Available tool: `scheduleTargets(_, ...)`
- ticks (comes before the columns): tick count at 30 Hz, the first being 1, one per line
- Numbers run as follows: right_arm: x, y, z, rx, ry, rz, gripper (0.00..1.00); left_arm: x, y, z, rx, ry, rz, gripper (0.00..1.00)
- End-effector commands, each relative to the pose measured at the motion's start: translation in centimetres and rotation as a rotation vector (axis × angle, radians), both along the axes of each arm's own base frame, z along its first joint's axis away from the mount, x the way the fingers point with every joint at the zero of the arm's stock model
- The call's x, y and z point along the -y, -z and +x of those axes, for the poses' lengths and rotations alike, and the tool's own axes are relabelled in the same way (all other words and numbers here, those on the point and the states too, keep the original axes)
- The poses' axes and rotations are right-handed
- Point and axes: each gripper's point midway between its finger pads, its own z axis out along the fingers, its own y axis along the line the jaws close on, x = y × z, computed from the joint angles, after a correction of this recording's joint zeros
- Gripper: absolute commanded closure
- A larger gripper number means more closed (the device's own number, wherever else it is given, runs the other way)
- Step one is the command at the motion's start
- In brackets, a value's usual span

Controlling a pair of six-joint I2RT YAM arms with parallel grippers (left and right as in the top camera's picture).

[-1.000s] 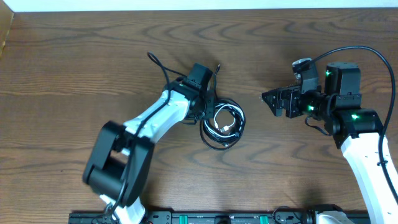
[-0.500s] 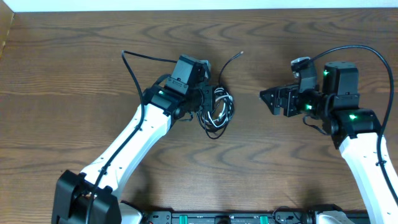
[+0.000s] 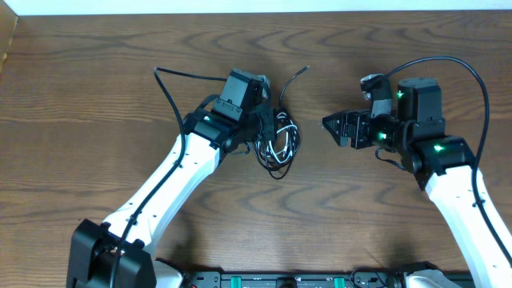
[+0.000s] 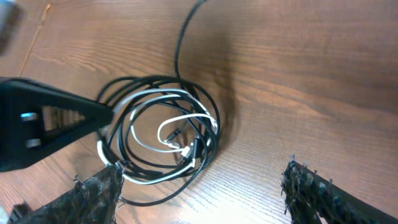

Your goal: Untangle cables

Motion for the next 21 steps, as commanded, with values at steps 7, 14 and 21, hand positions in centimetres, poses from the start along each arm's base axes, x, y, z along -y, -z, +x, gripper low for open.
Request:
scheduleTargets(7, -1.4, 0.6, 1.0, -0.039, 0.016, 0.038, 0.29, 2.5, -6.8, 0.7, 0.069, -0.002, -0.224, 0.93)
scheduleTargets(14, -2.4, 0.7, 1.1, -0.047, 0.015, 0.055, 0.40, 3.9, -8.4, 0.8, 0.075, 0.025, -0.322, 0.93)
scheduleTargets(21, -2.9, 1.8, 1.1, -0.153, 0.099, 0.105, 0.51, 3.5, -8.4, 1.3, 0.096, 0.001, -0.303, 0.92)
